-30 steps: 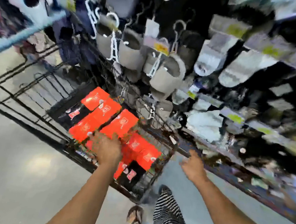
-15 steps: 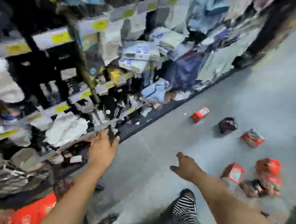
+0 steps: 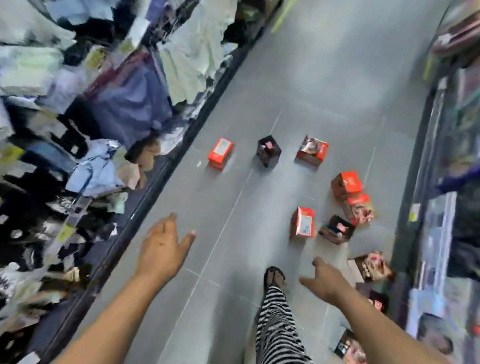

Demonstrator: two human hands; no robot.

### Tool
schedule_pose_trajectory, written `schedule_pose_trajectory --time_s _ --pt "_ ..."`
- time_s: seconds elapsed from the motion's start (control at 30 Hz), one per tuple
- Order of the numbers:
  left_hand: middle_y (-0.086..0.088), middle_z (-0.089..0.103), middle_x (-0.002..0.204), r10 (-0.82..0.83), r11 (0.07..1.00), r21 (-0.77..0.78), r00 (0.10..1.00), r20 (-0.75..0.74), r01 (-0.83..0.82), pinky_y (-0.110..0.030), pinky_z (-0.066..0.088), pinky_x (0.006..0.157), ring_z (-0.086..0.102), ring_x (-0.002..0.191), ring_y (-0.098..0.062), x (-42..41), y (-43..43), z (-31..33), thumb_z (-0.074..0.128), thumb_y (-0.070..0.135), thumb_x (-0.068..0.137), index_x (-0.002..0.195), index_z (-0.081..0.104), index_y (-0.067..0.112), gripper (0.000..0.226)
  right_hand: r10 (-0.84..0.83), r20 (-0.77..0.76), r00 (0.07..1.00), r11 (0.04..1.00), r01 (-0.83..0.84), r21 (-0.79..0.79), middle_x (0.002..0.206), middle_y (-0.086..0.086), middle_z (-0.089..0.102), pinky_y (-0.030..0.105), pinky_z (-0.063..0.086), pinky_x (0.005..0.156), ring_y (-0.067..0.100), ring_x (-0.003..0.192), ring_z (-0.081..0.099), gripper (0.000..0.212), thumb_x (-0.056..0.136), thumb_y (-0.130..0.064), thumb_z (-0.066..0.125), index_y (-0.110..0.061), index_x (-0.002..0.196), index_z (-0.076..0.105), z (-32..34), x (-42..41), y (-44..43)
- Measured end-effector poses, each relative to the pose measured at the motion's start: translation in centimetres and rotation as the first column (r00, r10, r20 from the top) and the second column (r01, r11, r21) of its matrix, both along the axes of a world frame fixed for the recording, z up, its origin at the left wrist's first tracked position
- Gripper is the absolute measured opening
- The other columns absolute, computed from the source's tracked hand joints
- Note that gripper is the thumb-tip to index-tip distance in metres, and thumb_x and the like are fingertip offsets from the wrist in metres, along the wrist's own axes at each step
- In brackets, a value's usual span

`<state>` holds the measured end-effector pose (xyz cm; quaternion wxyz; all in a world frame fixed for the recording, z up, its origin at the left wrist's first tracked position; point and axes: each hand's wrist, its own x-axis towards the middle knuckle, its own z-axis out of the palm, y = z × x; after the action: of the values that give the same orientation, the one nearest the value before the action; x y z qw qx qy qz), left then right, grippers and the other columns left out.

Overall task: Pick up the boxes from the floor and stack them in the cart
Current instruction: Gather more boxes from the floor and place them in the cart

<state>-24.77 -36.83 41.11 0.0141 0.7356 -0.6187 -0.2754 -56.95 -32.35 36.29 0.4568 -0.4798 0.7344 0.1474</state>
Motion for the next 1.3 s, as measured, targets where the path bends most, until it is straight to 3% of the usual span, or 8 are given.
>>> schedule_pose_trajectory --time_s 0.13,0.27,0.5,0.73,0.93,1.03,1.2,1.3 --pt "-0.021 0.030 0.153 -0.082 0.996 0.044 0.995 0.055 0.080 -0.039 0.016 0.117 0.025 0.142 -0.032 -7.5 -7.3 -4.0 0.048 0.040 0.097 0.149 0.025 0.004 0.068 -0.104 0.001 0.995 0.994 0.103 0.037 0.138 0.019 0.050 0.032 0.041 0.095 0.034 0.124 0.050 0.062 0.090 -0.037 0.060 -0.004 0.136 0.036 -4.0 -5.8 -4.3" --pt "-0.020 0.030 0.153 -0.179 0.977 0.127 0.982 0.056 0.171 -0.041 0.021 0.116 0.026 0.142 -0.034 -13.1 -12.2 -9.8 0.048 0.042 0.096 0.150 0.023 0.006 0.069 -0.202 -0.033 0.979 0.976 0.204 0.076 0.132 0.020 0.055 0.037 0.045 0.095 0.036 0.120 0.052 0.060 0.087 -0.042 0.061 -0.006 0.131 0.042 -9.3 -9.9 -7.2" --pt "-0.017 0.022 0.157 -0.368 0.909 0.259 0.922 0.124 0.328 -0.039 0.017 0.117 0.019 0.145 -0.030 -17.1 -17.4 -24.5 0.042 0.048 0.097 0.153 0.014 0.012 0.072 -0.338 -0.070 0.938 0.928 0.345 0.139 0.132 0.018 0.054 0.035 0.045 0.094 0.034 0.120 0.052 0.069 0.082 -0.049 0.065 -0.008 0.133 0.043 -22.8 -11.9 -11.2" --pt "-0.020 0.018 0.157 -0.456 0.861 0.323 0.877 0.151 0.392 -0.040 0.017 0.117 0.017 0.145 -0.032 -18.2 -23.3 -44.0 0.046 0.046 0.096 0.153 0.014 0.013 0.073 -0.407 -0.192 0.893 0.914 0.396 -0.094 0.122 0.018 0.059 0.040 0.048 0.091 0.037 0.114 0.053 0.087 0.066 -0.067 0.070 -0.007 0.127 0.050 -40.6 -12.5 -16.6" --pt "-0.029 0.021 0.153 -0.494 0.868 0.014 0.861 0.117 0.496 -0.048 0.019 0.115 0.021 0.142 -0.042 -19.3 -30.3 -58.9 0.054 0.040 0.094 0.149 0.026 0.005 0.071 -0.388 -0.303 0.870 0.921 0.351 -0.172 0.119 0.017 0.059 0.039 0.045 0.091 0.036 0.115 0.053 0.105 0.052 -0.082 0.067 -0.003 0.120 0.050 -53.0 -13.7 -22.2" --pt "-0.030 0.020 0.153 -0.500 0.825 -0.246 0.860 0.100 0.508 -0.050 0.017 0.115 0.021 0.141 -0.046 -20.2 -34.3 -63.2 0.056 0.038 0.093 0.145 0.031 0.003 0.068 -0.350 -0.323 0.880 0.932 0.291 -0.215 0.120 0.017 0.056 0.040 0.045 0.091 0.036 0.116 0.050 0.100 0.055 -0.069 0.075 -0.004 0.123 0.041 -56.9 -13.1 -22.8" --pt "-0.029 0.016 0.155 -0.602 0.582 -0.574 0.780 0.171 0.575 -0.049 0.013 0.117 0.016 0.143 -0.045 -21.5 -40.7 -66.6 0.046 0.043 0.095 0.143 0.028 0.006 0.063 -0.502 -0.092 0.860 0.748 0.379 -0.545 0.106 0.006 0.056 0.037 0.047 0.087 0.027 0.103 0.054 0.078 0.046 -0.056 0.064 -0.014 0.108 0.044 -60.8 -14.2 -23.9" --pt "-0.029 0.018 0.154 -0.636 0.506 -0.648 0.754 0.166 0.570 -0.055 0.019 0.113 0.018 0.142 -0.046 -22.7 -43.1 -67.4 0.048 0.041 0.094 0.141 0.030 0.007 0.061 -0.579 0.080 0.812 0.638 0.512 -0.576 0.094 -0.002 0.059 0.034 0.046 0.076 0.020 0.088 0.058 0.064 0.051 -0.046 0.066 -0.018 0.105 0.046 -60.8 -16.5 -26.8"
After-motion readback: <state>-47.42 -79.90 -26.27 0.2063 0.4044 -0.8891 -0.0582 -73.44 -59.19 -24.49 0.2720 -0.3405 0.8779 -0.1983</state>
